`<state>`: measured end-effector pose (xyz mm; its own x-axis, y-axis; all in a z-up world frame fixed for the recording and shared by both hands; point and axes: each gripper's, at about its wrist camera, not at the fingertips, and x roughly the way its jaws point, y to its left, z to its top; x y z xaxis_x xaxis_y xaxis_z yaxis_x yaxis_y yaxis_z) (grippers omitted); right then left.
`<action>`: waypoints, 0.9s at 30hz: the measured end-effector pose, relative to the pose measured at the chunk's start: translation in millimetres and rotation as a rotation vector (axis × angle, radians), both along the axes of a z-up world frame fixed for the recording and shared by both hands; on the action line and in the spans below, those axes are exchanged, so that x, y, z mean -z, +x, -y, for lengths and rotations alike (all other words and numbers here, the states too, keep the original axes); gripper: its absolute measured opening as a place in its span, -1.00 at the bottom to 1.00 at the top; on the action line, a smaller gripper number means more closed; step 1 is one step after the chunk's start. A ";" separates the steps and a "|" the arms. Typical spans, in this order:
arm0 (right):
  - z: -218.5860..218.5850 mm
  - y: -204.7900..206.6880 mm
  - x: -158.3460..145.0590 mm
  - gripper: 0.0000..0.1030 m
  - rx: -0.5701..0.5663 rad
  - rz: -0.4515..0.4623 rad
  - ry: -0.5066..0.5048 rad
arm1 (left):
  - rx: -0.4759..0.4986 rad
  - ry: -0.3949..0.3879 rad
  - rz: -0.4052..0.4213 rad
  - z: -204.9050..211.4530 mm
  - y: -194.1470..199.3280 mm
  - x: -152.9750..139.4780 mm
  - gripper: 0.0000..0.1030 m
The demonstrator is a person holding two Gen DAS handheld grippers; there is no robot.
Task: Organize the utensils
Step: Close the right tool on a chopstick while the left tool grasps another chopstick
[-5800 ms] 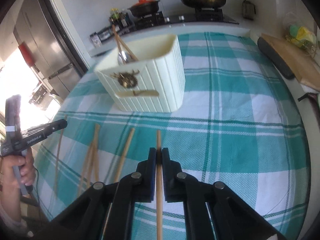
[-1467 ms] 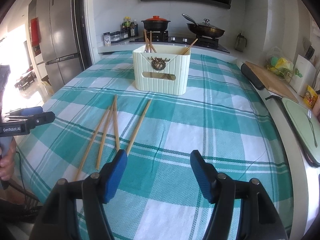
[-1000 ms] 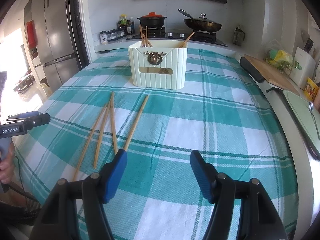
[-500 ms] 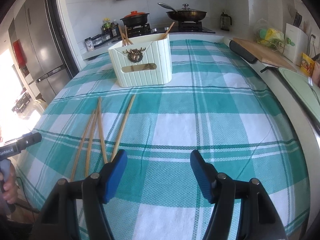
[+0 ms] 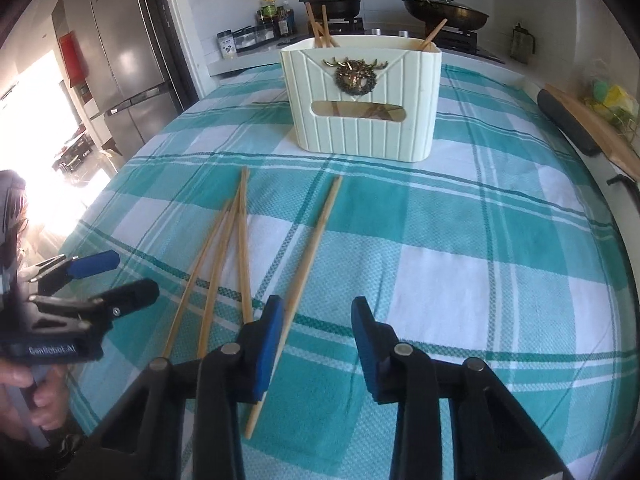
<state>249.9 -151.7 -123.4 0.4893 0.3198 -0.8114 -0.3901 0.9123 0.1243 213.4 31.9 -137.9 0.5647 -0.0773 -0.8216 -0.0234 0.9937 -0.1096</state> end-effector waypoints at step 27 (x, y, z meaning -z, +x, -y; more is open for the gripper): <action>27.2 1.5 27.4 -0.79 0.019 -0.148 -0.041 | 0.039 0.036 -0.067 -9.7 18.8 19.7 0.80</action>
